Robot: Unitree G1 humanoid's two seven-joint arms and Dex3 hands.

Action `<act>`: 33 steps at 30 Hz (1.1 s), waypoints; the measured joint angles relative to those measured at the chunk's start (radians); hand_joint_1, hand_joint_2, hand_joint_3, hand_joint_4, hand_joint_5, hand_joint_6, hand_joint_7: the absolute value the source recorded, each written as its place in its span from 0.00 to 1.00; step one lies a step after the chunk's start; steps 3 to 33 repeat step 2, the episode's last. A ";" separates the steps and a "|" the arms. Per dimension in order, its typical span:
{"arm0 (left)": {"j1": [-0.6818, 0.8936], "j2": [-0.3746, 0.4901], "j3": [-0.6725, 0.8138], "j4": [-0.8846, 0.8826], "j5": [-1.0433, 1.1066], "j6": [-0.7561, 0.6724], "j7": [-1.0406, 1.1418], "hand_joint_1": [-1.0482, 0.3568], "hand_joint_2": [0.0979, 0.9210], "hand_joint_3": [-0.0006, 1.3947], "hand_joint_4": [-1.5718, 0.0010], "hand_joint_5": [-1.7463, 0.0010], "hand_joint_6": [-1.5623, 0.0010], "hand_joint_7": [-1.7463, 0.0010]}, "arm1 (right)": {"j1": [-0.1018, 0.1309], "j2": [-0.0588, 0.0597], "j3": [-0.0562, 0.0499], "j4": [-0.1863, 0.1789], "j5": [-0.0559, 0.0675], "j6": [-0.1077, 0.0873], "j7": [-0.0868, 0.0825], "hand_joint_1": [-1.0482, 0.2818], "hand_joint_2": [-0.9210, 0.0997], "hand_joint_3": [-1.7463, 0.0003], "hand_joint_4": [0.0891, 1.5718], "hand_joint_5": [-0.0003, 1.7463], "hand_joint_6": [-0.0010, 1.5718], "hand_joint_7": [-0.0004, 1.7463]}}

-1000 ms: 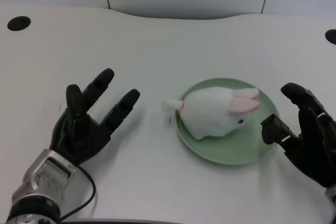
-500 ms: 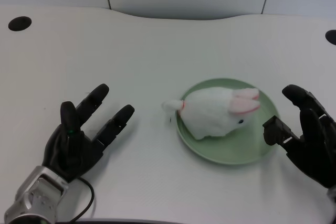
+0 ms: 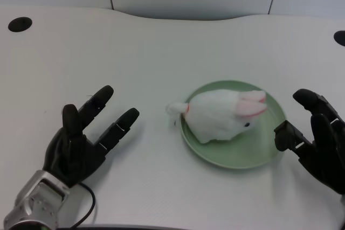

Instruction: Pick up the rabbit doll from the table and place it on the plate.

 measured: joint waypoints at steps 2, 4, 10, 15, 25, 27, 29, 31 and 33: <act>0.000 -0.001 -0.004 -0.001 0.000 0.000 0.000 0.11 1.00 0.39 0.70 0.92 0.80 0.99 | -0.003 -0.003 -0.008 0.008 0.000 0.001 0.003 0.31 0.00 0.88 0.35 1.00 0.40 0.79; 0.000 -0.001 -0.004 -0.001 0.000 0.000 0.000 0.11 1.00 0.39 0.70 0.92 0.80 0.99 | -0.003 -0.003 -0.008 0.008 0.000 0.001 0.003 0.31 0.00 0.88 0.35 1.00 0.40 0.79; 0.000 -0.001 -0.004 -0.001 0.000 0.000 0.000 0.11 1.00 0.39 0.70 0.92 0.80 0.99 | -0.003 -0.003 -0.008 0.008 0.000 0.001 0.003 0.31 0.00 0.88 0.35 1.00 0.40 0.79; 0.000 -0.001 -0.004 -0.001 0.000 0.000 0.000 0.11 1.00 0.39 0.70 0.92 0.80 0.99 | -0.003 -0.003 -0.008 0.008 0.000 0.001 0.003 0.31 0.00 0.88 0.35 1.00 0.40 0.79; 0.000 -0.001 -0.004 -0.001 0.000 0.000 0.000 0.11 1.00 0.39 0.70 0.92 0.80 0.99 | -0.003 -0.003 -0.008 0.008 0.000 0.001 0.003 0.31 0.00 0.88 0.35 1.00 0.40 0.79; 0.000 -0.001 -0.004 -0.001 0.000 0.000 0.000 0.11 1.00 0.39 0.70 0.92 0.80 0.99 | -0.003 -0.003 -0.008 0.008 0.000 0.001 0.003 0.31 0.00 0.88 0.35 1.00 0.40 0.79; 0.000 -0.001 -0.004 -0.001 0.000 0.000 0.000 0.11 1.00 0.39 0.70 0.92 0.80 0.99 | -0.003 -0.003 -0.008 0.008 0.000 0.001 0.003 0.31 0.00 0.88 0.35 1.00 0.40 0.79; 0.000 -0.001 -0.004 -0.001 0.000 0.000 0.000 0.11 1.00 0.39 0.70 0.92 0.80 0.99 | -0.003 -0.003 -0.008 0.008 0.000 0.001 0.003 0.31 0.00 0.88 0.35 1.00 0.40 0.79; 0.000 -0.001 -0.004 -0.001 0.000 0.000 0.000 0.11 1.00 0.39 0.70 0.92 0.80 0.99 | -0.003 -0.003 -0.008 0.008 0.000 0.001 0.003 0.31 0.00 0.88 0.35 1.00 0.40 0.79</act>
